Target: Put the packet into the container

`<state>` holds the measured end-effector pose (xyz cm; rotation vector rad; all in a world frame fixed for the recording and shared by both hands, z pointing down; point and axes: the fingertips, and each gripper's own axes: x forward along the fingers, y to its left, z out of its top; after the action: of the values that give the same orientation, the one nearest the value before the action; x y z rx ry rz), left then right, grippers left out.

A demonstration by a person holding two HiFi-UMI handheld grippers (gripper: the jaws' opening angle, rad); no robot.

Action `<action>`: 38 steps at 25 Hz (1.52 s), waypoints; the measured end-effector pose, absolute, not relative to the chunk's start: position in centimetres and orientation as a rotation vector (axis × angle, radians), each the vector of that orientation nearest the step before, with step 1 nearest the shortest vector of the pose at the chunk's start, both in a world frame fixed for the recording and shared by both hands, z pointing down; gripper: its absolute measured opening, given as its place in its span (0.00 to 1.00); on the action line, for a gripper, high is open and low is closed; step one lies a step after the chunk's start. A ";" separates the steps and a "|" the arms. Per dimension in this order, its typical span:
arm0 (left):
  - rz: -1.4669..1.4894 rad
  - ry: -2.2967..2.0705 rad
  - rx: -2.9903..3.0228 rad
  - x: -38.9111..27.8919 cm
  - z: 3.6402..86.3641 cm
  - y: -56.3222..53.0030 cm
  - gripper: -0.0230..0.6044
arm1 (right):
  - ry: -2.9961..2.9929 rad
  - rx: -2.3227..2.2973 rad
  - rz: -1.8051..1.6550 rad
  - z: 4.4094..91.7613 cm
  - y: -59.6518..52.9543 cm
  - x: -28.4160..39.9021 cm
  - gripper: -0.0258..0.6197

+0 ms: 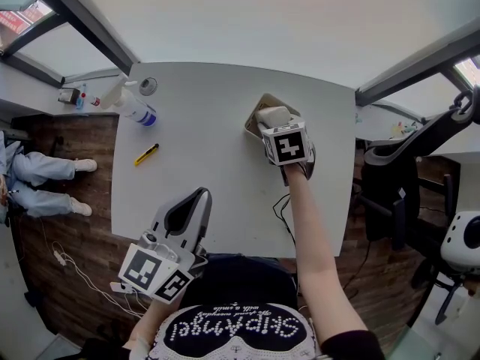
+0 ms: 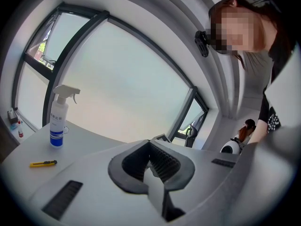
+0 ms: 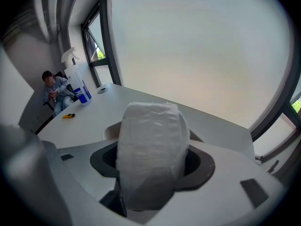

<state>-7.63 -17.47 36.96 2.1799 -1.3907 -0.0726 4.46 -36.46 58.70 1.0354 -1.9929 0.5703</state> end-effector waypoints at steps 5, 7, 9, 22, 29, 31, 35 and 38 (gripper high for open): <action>-0.075 -1.391 2.182 -7.7 36.9 -17.6 0.05 | -2.057 1.000 0.502 58.4 -36.0 4.1 0.47; -0.074 -1.392 2.180 -7.8 37.0 -17.6 0.05 | -2.073 0.996 0.504 58.3 -35.9 4.0 0.47; -0.074 -1.394 2.179 -7.9 37.0 -17.5 0.05 | -2.085 1.004 0.520 58.1 -35.8 4.1 0.47; -0.083 -1.390 2.188 -7.8 36.8 -17.5 0.05 | -2.146 1.063 0.545 55.6 -35.8 4.7 0.47; -0.089 -1.389 2.197 -7.7 36.6 -17.4 0.05 | -2.160 1.089 0.536 54.3 -36.4 5.1 0.47; -0.091 -1.388 2.201 -7.7 36.4 -17.4 0.05 | -2.161 1.101 0.534 54.0 -36.4 5.4 0.47; -0.095 -1.387 2.210 -7.6 36.2 -17.2 0.05 | -2.179 1.121 0.539 53.1 -36.2 5.7 0.47; -0.099 -1.381 2.222 -7.4 36.0 -17.0 0.05 | -2.196 1.147 0.530 52.1 -36.1 6.1 0.47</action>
<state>-7.37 -16.98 35.98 2.2216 -1.3813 -0.0993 6.06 -36.08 52.06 1.1468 -2.1958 0.5305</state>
